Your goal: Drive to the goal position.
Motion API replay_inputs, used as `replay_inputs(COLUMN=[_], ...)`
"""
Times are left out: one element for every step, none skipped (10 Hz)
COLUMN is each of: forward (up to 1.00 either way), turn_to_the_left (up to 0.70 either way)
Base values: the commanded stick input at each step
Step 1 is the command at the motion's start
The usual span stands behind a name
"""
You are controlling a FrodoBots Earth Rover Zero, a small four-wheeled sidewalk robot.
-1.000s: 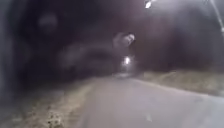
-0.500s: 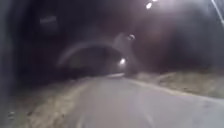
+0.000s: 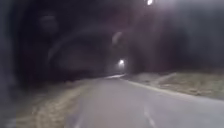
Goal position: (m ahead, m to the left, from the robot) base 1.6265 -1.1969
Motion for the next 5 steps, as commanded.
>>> replay_inputs(forward=[1.00, 1.00, 1.00, 1.00, 1.00], turn_to_the_left=[0.00, 0.00, 0.00, 0.00, 0.00])
